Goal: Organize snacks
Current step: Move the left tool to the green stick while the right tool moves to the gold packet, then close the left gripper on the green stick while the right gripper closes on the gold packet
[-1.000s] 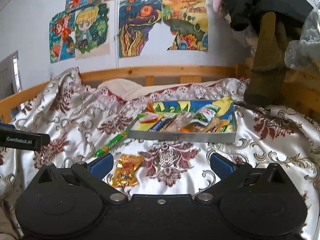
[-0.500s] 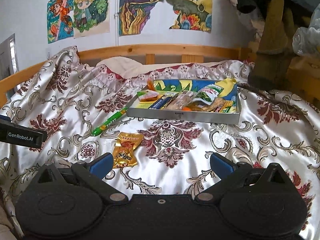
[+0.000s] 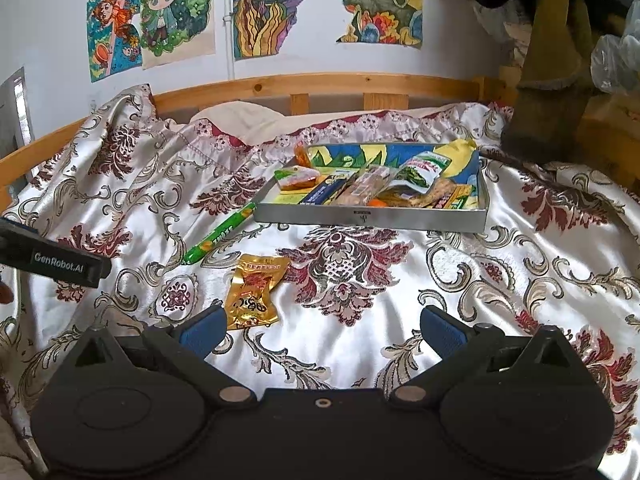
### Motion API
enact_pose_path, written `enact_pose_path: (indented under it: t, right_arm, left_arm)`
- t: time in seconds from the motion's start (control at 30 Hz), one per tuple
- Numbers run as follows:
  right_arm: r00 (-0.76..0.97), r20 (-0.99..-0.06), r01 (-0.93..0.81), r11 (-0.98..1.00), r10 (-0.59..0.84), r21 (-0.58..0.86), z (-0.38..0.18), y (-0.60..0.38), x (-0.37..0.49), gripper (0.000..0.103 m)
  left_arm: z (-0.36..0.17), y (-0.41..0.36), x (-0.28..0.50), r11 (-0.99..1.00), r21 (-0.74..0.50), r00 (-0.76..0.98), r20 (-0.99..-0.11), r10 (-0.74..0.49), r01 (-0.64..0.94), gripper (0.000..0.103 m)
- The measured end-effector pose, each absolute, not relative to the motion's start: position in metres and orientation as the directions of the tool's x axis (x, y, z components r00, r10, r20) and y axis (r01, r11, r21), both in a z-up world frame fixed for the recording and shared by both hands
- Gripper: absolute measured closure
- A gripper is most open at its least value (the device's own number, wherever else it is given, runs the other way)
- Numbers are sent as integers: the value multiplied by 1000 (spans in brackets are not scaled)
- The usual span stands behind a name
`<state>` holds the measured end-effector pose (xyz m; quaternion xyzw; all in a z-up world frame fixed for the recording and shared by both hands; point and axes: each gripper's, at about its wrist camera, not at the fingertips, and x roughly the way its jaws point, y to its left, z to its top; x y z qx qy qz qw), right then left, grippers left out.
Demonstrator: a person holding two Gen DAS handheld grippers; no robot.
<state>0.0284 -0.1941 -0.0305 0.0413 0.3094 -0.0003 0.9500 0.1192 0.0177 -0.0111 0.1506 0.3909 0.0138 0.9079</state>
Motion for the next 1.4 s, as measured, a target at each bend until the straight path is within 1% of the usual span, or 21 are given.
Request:
enact_pose_path:
  t: [0.27, 0.37, 0.67, 0.73, 0.87, 0.97, 1.1, 1.2, 1.4]
  right_arm:
    - [780, -624, 10, 997, 41, 79, -39, -188, 44, 1]
    - [773, -633, 3, 997, 44, 72, -43, -185, 50, 1]
    - [770, -637, -11, 998, 45, 56, -48, -180, 71, 1]
    - [776, -627, -36, 998, 64, 57, -49, -176, 78, 1]
    - [797, -594, -96, 994, 108, 52, -52, -167, 94, 1]
    - [809, -573, -134, 990, 129, 34, -56, -158, 107, 1]
    - [806, -576, -157, 988, 137, 16, -65, -149, 121, 1]
    - [792, -596, -165, 986, 130, -3, -74, -142, 130, 1]
    - [768, -623, -178, 984, 147, 14, -88, -135, 140, 1]
  left_arm:
    - [-14, 19, 145, 950, 266, 720, -691, 68, 166, 0]
    - [-18, 23, 156, 953, 231, 705, -709, 27, 196, 0]
    - [-29, 36, 179, 972, 133, 650, -760, -27, 195, 0]
    - [-30, 35, 183, 966, 122, 655, -754, -59, 227, 0]
    - [-37, 28, 194, 944, 154, 684, -723, -93, 291, 0]
    - [-42, 26, 205, 930, 147, 699, -701, -141, 336, 0]
    - [-55, 23, 222, 912, 134, 694, -694, -194, 389, 0]
    - [-66, 19, 238, 913, 121, 678, -709, -195, 389, 0]
    - [-89, 9, 269, 938, 63, 665, -722, -192, 340, 0]
